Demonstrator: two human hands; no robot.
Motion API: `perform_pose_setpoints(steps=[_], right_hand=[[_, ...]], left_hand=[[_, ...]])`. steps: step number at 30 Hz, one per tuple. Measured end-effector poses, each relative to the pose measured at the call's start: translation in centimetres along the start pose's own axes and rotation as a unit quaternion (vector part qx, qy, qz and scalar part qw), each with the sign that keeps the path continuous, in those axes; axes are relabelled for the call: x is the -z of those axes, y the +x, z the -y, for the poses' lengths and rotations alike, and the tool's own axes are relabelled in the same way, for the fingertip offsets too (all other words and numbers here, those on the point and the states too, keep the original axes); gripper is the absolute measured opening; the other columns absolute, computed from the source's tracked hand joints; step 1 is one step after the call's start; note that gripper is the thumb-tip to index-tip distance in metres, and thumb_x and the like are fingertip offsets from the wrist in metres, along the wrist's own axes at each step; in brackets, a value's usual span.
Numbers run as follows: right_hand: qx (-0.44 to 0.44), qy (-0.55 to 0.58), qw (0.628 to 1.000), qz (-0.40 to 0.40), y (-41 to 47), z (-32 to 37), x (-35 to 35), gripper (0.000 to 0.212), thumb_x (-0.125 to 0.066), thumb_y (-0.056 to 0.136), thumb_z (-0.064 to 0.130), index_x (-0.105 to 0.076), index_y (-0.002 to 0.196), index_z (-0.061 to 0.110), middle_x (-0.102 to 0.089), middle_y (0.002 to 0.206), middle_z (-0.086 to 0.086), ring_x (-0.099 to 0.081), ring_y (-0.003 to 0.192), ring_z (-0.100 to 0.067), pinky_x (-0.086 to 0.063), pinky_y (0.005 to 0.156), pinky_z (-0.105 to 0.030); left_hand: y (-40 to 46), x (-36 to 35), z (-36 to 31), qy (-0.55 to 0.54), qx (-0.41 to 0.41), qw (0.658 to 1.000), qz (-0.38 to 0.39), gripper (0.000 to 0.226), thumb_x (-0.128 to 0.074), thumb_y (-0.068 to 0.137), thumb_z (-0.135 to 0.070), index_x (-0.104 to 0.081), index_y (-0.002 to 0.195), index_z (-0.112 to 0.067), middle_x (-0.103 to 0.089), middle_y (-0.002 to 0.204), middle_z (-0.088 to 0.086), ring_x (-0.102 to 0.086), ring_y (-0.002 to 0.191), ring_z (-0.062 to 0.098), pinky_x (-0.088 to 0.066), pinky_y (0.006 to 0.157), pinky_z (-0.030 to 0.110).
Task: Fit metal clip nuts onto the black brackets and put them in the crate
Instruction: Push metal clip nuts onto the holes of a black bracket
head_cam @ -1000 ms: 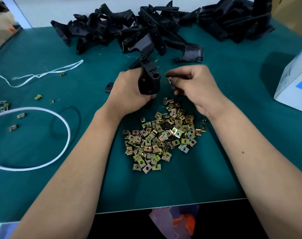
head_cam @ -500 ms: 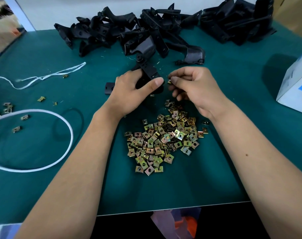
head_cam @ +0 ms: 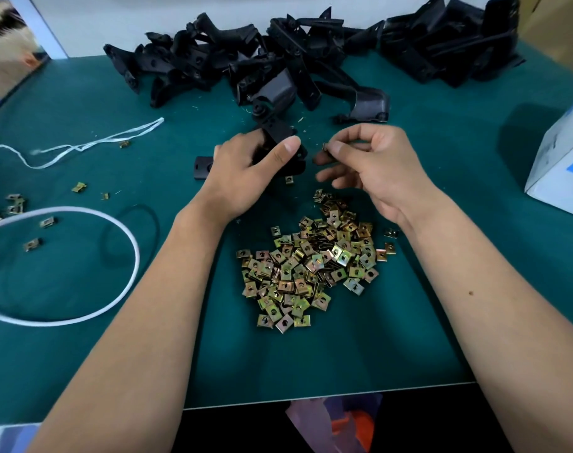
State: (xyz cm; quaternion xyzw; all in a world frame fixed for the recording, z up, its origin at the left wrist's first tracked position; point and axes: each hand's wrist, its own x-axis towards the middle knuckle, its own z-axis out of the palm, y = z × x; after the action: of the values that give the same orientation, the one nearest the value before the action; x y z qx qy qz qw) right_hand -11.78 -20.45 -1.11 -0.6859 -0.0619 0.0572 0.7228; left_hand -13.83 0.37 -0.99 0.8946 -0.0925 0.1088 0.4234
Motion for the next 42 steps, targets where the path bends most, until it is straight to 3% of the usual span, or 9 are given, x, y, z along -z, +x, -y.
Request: perform_pose_setpoints(steps=[5,14,19,22,26,30,33,38,42], right_hand=[[0.011,-0.05,0.999,-0.006,0.1,-0.2,0.0,0.01,-0.061,0.102,0.005,-0.07,0.102,0.007,-0.076,0.076,-0.009,-0.071,0.061,-0.02,-0.05,0.046,-0.022],[0.024,-0.129,0.991,-0.022,0.4,-0.6,0.1,0.009,-0.064,0.1,0.009,-0.069,0.095,0.015,-0.076,0.099,-0.008,-0.07,0.079,-0.013,-0.055,0.059,-0.025],[0.069,-0.116,0.99,-0.031,0.4,-0.5,0.0,0.01,-0.064,0.1,0.009,-0.07,0.094,0.014,-0.071,0.075,0.004,-0.06,0.066,-0.01,-0.051,0.059,-0.023],[0.073,-0.086,0.993,-0.012,0.3,-0.5,-0.3,0.01,-0.068,0.096,0.005,-0.076,0.098,0.011,-0.073,0.078,0.004,-0.064,0.07,-0.008,-0.053,0.065,-0.021],[0.07,-0.059,0.996,0.006,0.2,-0.5,-0.5,0.017,-0.07,0.093,-0.002,-0.078,0.102,0.009,-0.077,0.087,-0.002,-0.07,0.077,-0.012,-0.058,0.073,-0.024],[0.081,-0.071,0.994,0.002,0.2,-0.5,-0.5,0.005,-0.074,0.093,0.006,-0.078,0.094,0.008,-0.075,0.074,-0.004,-0.068,0.065,-0.014,-0.057,0.06,-0.023],[0.093,-0.111,0.99,0.002,0.3,-0.6,-0.4,0.01,-0.073,0.095,0.016,-0.076,0.086,0.012,-0.071,0.066,0.001,-0.062,0.058,-0.01,-0.051,0.052,-0.021],[0.082,-0.146,0.986,0.011,0.4,-0.9,-0.6,0.012,-0.073,0.096,0.019,-0.076,0.087,0.011,-0.065,0.059,0.006,-0.056,0.053,-0.006,-0.045,0.047,-0.018],[0.074,-0.144,0.987,0.005,0.5,-0.7,-0.5,0.014,-0.072,0.097,0.021,-0.075,0.085,0.013,-0.063,0.059,0.008,-0.055,0.054,-0.004,-0.043,0.047,-0.017]], left_hand=[[0.0,0.0,0.0,0.008,0.009,1.0,0.004,0.066,-0.041,0.085,-0.077,-0.051,0.074,-0.012,-0.05,0.071,-0.01,-0.048,0.072,0.014,-0.038,0.082,0.044],[0.0,-0.2,0.1,0.013,0.008,1.0,0.003,0.065,-0.045,0.091,-0.069,-0.053,0.077,-0.006,-0.052,0.072,-0.006,-0.049,0.071,0.016,-0.036,0.082,0.042],[-0.1,-0.1,-0.2,0.017,-0.007,1.0,0.021,0.049,-0.052,0.091,-0.06,-0.068,0.09,-0.014,-0.071,0.09,0.007,-0.066,0.091,0.027,-0.045,0.098,0.058],[-0.1,-0.1,-0.4,0.032,-0.021,0.998,0.041,0.035,-0.055,0.09,-0.057,-0.069,0.094,-0.025,-0.071,0.094,-0.003,-0.065,0.101,0.024,-0.042,0.104,0.059],[0.1,-0.1,-0.3,0.054,-0.024,0.996,0.061,0.044,-0.052,0.088,-0.058,-0.071,0.1,-0.02,-0.071,0.097,-0.002,-0.061,0.108,0.026,-0.035,0.11,0.055],[0.2,-0.2,-0.1,0.054,-0.026,0.996,0.067,0.041,-0.053,0.088,-0.057,-0.067,0.092,-0.018,-0.066,0.09,-0.005,-0.061,0.104,0.027,-0.036,0.109,0.056],[0.2,-0.3,0.0,0.058,-0.029,0.996,0.063,0.038,-0.052,0.088,-0.058,-0.065,0.09,-0.023,-0.066,0.09,-0.005,-0.06,0.106,0.028,-0.035,0.11,0.055],[0.4,-0.7,0.2,0.085,-0.034,0.994,0.057,0.056,-0.049,0.088,-0.061,-0.07,0.1,-0.01,-0.07,0.096,0.002,-0.06,0.106,0.024,-0.034,0.11,0.051],[0.7,-1.1,0.2,0.124,-0.06,0.99,0.037,0.045,-0.056,0.099,-0.055,-0.069,0.099,-0.011,-0.067,0.091,0.001,-0.057,0.102,0.023,-0.032,0.107,0.046]])
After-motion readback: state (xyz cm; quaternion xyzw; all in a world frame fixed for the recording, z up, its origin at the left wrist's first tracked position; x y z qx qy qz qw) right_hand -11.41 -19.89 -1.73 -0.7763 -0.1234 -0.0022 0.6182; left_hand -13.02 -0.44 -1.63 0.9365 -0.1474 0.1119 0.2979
